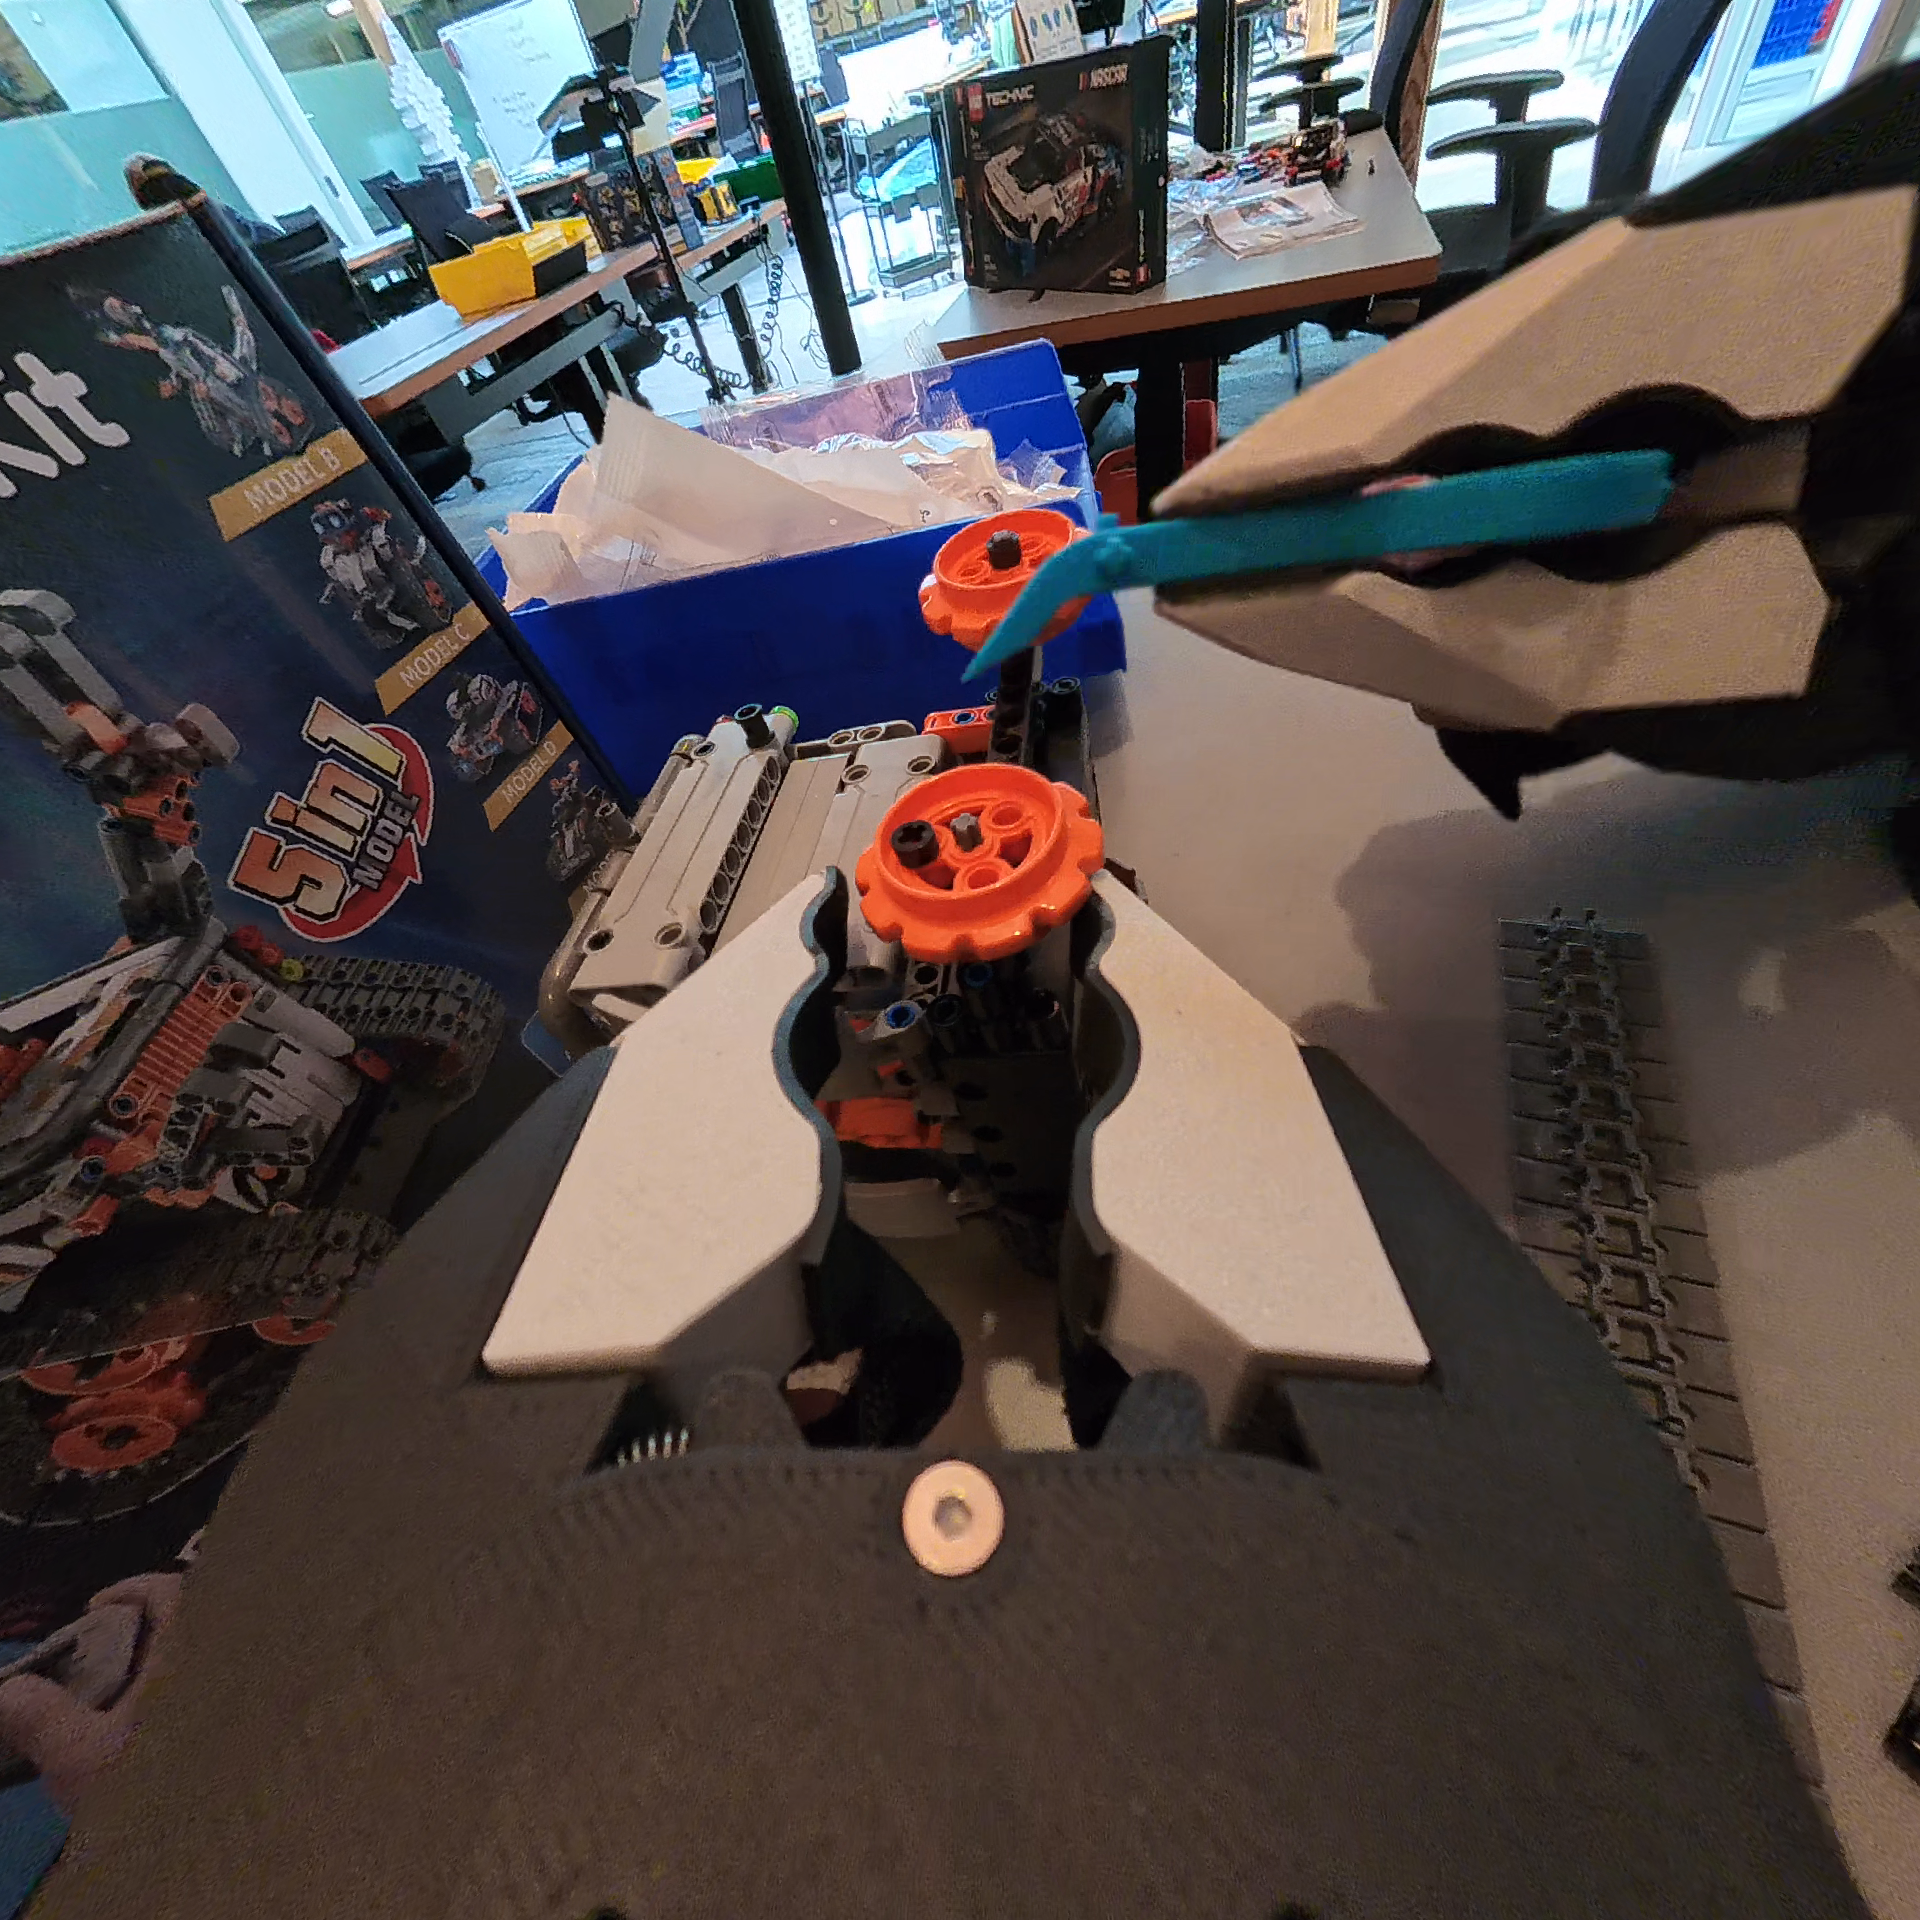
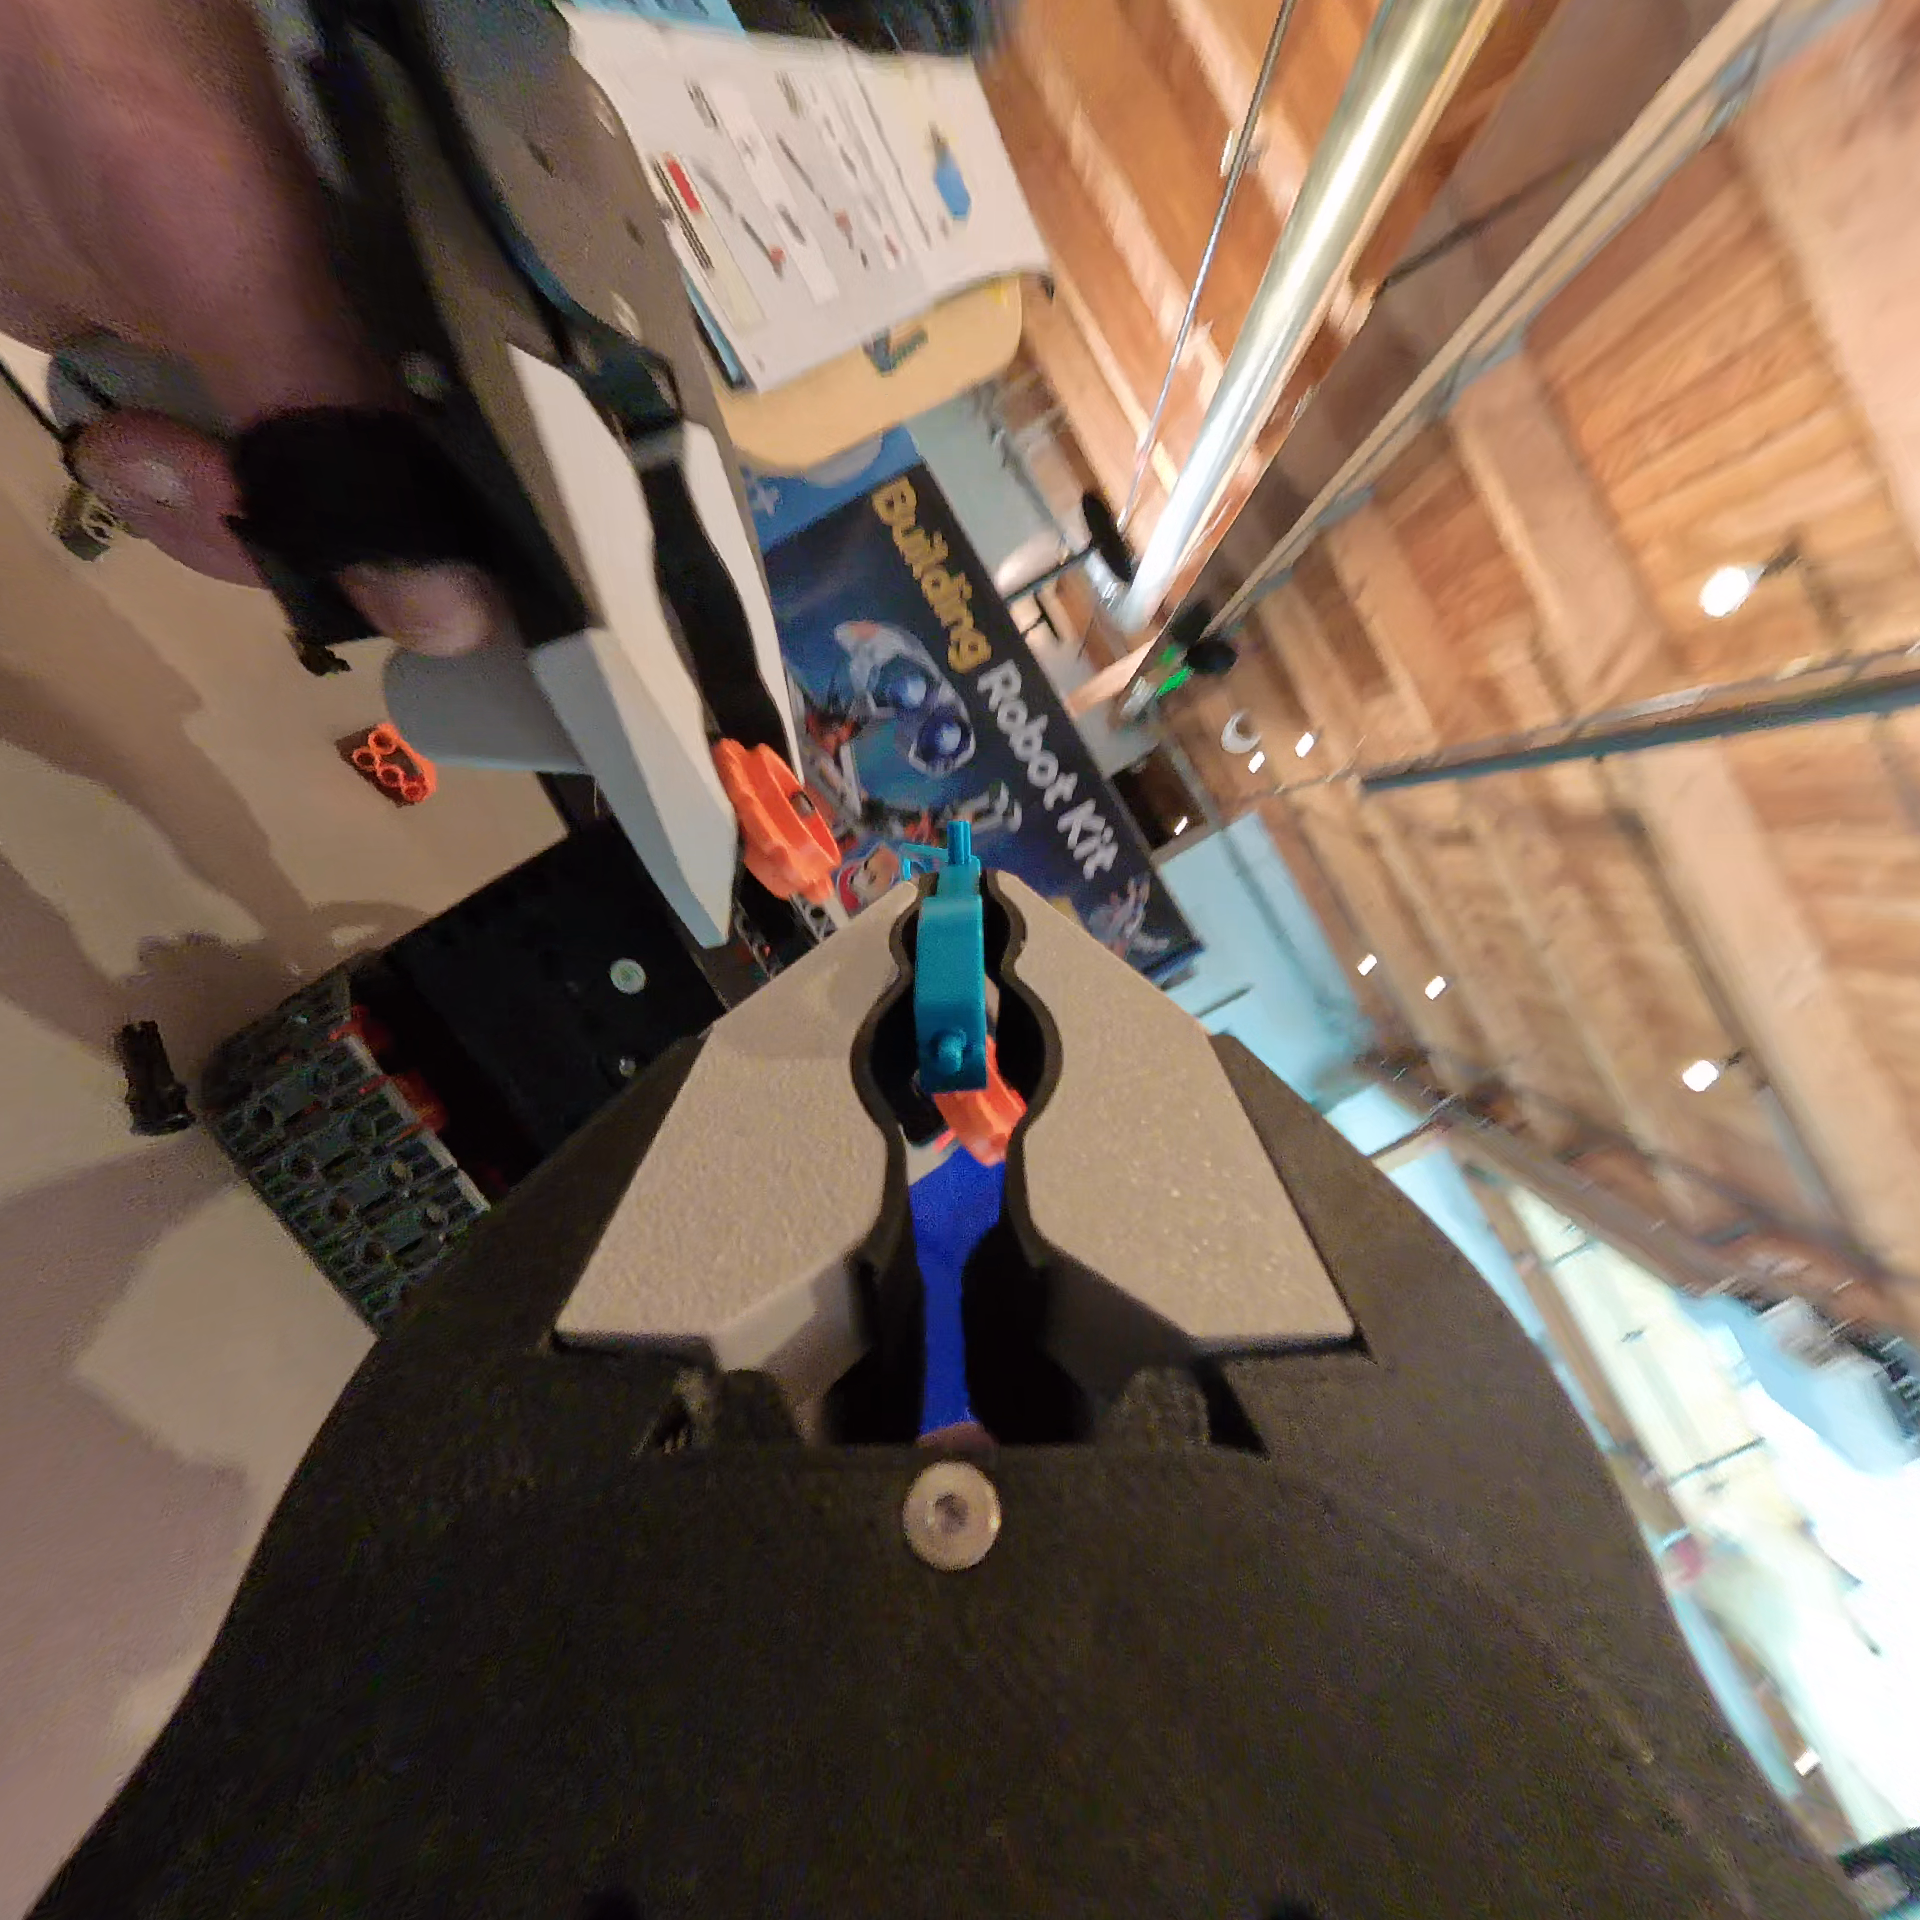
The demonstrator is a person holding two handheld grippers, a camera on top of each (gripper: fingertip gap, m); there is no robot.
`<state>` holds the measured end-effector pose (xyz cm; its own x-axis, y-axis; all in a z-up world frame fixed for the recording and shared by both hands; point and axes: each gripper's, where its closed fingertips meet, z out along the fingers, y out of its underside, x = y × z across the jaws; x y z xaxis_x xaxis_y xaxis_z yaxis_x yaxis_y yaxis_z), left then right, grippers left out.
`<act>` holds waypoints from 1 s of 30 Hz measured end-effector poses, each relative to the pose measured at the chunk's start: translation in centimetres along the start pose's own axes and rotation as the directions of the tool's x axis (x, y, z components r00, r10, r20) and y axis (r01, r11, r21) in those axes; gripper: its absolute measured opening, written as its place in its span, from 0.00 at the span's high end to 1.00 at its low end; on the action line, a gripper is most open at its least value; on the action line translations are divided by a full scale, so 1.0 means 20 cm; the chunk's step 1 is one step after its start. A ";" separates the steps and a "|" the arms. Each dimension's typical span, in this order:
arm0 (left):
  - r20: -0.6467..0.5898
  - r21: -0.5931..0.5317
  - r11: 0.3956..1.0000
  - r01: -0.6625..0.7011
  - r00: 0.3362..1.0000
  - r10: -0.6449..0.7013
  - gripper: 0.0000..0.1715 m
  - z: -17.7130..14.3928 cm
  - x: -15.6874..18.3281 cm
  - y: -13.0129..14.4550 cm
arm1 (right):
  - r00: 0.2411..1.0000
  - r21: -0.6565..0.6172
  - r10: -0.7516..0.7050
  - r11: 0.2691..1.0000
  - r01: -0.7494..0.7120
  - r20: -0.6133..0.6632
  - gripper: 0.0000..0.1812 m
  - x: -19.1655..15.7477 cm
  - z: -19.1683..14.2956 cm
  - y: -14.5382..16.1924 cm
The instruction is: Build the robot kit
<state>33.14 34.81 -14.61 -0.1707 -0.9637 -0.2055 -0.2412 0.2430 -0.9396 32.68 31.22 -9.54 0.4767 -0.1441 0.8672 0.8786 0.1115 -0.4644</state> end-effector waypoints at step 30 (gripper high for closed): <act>-0.010 -0.072 0.997 -0.008 1.000 0.007 0.74 0.03 0.06 -0.06 | 0.986 -0.156 0.071 0.987 -0.047 0.153 0.97 -0.12 0.04 0.16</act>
<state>33.84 33.24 -13.99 -0.1823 -0.9607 -0.2094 -0.3080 0.2581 -0.9157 34.25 32.71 -12.99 0.5280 0.0161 0.8491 0.8490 -0.0362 -0.5272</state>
